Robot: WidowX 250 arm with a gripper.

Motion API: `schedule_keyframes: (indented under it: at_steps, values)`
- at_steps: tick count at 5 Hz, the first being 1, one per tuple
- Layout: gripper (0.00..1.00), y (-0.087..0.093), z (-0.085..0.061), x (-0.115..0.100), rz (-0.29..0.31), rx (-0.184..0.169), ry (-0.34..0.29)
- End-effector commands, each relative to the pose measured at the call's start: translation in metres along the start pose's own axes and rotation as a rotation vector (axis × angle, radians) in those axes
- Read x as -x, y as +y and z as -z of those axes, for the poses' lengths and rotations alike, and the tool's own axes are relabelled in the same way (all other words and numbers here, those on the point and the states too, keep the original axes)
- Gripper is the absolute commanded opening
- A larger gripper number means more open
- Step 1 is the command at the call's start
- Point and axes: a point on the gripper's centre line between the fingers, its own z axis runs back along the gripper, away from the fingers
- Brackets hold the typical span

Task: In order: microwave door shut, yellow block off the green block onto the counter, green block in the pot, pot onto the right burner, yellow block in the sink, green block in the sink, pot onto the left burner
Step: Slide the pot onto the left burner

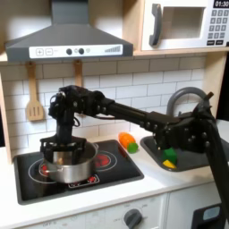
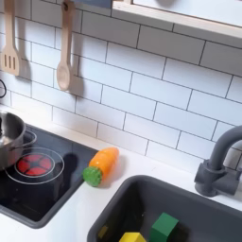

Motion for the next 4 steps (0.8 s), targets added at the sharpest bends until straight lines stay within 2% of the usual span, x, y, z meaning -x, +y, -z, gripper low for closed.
schedule_keyframes:
  at_steps: [1,3,4]
  values:
    - [1.0,0.008,0.001,0.003,-0.014,-0.021,0.011]
    - [1.0,0.021,-0.001,0.006,-0.053,-0.043,0.009]
    - [1.0,0.02,-0.002,0.006,-0.057,-0.048,0.009]
